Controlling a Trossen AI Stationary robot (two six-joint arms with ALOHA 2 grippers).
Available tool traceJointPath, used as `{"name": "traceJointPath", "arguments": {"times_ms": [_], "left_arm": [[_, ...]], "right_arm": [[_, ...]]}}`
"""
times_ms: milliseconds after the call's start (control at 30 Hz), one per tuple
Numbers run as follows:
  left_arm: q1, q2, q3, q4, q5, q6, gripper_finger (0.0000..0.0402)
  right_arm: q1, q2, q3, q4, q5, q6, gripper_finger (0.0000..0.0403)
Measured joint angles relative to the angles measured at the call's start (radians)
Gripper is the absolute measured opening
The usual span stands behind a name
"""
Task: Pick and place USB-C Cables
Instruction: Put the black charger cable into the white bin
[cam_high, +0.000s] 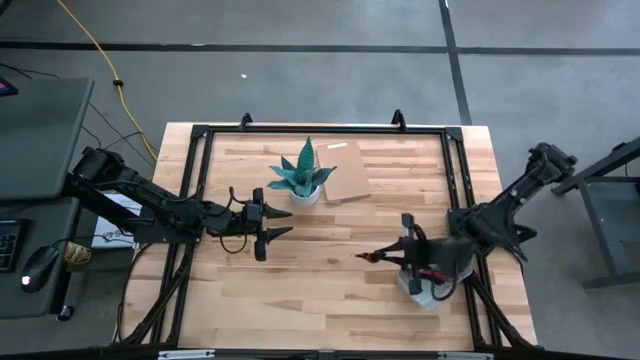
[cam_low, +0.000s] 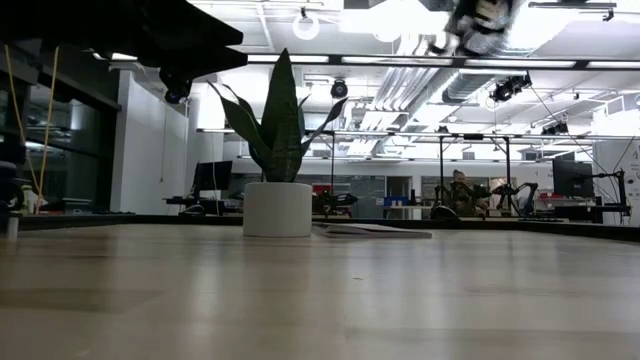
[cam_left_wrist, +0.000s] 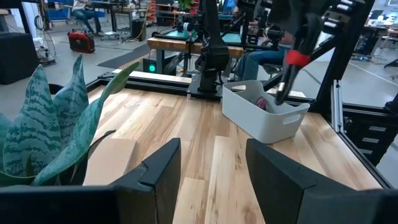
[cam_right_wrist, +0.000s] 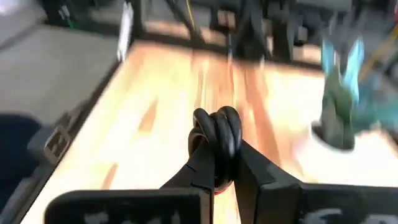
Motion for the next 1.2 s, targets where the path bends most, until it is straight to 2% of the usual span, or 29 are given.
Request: {"name": "traceJointPath", "arguments": {"times_ms": [167, 300, 800, 900, 1000, 1200], "left_arm": [[0.0, 0.0, 0.0, 0.0, 0.0, 0.0, 0.0161], [0.0, 0.0, 0.0, 0.0, 0.0, 0.0, 0.0161], [0.0, 0.0, 0.0, 0.0, 0.001, 0.0, 0.0161], [0.0, 0.0, 0.0, -0.001, 0.001, 0.0, 0.0161], [0.0, 0.0, 0.0, -0.001, 0.001, 0.0, 0.0161], [0.0, 0.0, 0.0, -0.001, 0.001, -0.005, 0.0161]], "right_arm": [[0.052, 0.039, 0.172, -0.41, 0.014, 0.301, 0.0014], [0.092, 0.074, 0.257, -0.65, -0.035, 0.543, 0.0014], [0.222, 0.144, 0.274, -1.215, -0.409, 1.27, 0.0014], [0.248, 0.152, 0.274, -1.268, -0.413, 1.335, 0.0014], [0.255, 0.17, 0.274, -1.25, -0.395, 1.33, 0.0014], [0.254, 0.269, 0.274, -1.199, -0.373, 1.199, 0.0014]]}}
